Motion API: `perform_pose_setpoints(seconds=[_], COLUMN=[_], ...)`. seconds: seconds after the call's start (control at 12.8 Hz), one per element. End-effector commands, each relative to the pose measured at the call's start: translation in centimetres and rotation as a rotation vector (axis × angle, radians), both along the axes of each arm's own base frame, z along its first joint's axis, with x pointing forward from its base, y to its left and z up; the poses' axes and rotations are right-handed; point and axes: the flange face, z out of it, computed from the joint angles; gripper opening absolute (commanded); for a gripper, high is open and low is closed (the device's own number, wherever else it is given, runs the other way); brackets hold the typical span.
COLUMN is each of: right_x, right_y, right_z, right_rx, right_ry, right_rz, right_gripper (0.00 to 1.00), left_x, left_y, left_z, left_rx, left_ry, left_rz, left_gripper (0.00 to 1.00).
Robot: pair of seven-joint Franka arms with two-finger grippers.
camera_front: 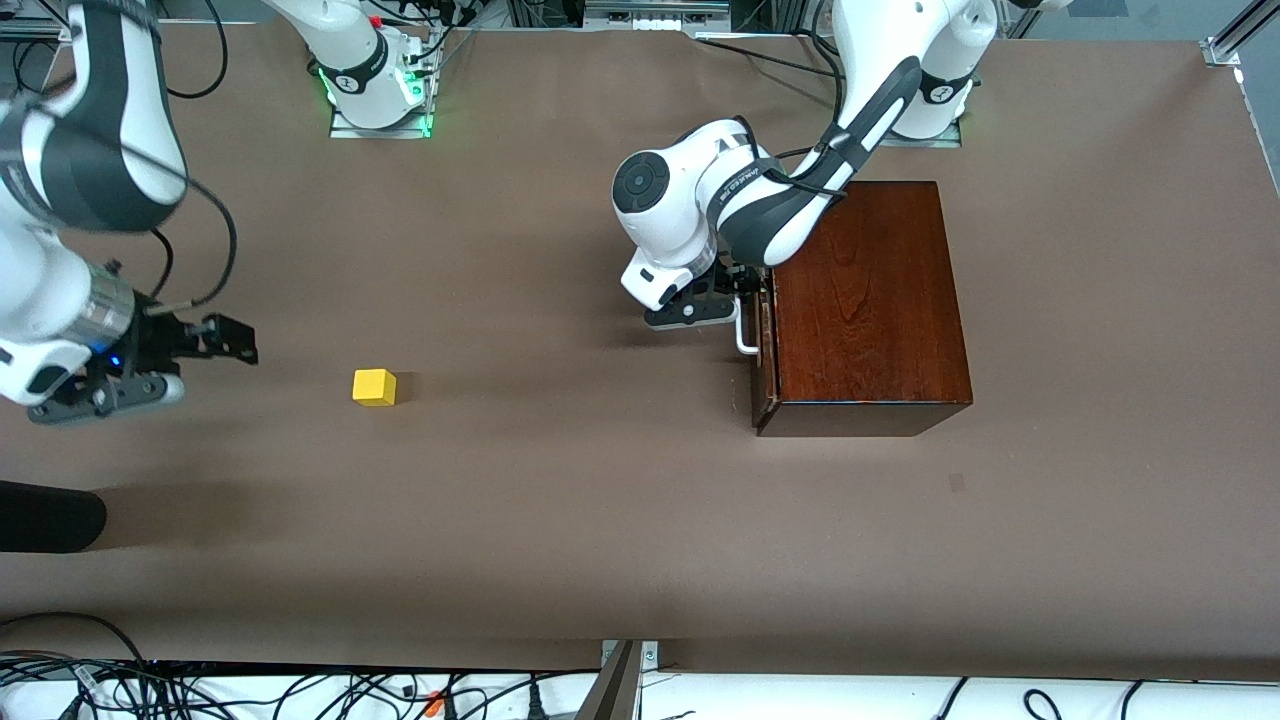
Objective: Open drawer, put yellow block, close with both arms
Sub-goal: 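Pull the drawer open with the left gripper while the right gripper reaches the cube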
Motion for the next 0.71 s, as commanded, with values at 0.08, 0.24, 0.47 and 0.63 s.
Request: perform_pose_setpoints(seconds=[0.08, 0.24, 0.47, 0.63], right_x=[0.7, 0.9, 0.0, -0.9], right_y=[1.1, 2.4, 5.3, 6.0], right_z=[-2.3, -4.7, -8.7, -10.8], right_rx=[0.030, 0.029, 0.017, 0.011], right_ry=[0.018, 0.025, 0.020, 0.033], right_rz=[0.011, 0.020, -0.074, -0.108], right_gripper=[1.00, 1.00, 1.00, 1.00], left_x=[0.8, 0.7, 0.5, 0.6], left_y=[-2.8, -3.6, -4.8, -5.0], left_z=[0.5, 0.5, 0.8, 1.0], left_rx=[-0.079, -0.090, -0.141, -0.156], left_ry=[0.032, 0.031, 0.030, 0.023], left_rz=[0.036, 0.030, 0.035, 0.029], left_gripper=[1.00, 1.00, 1.00, 1.00])
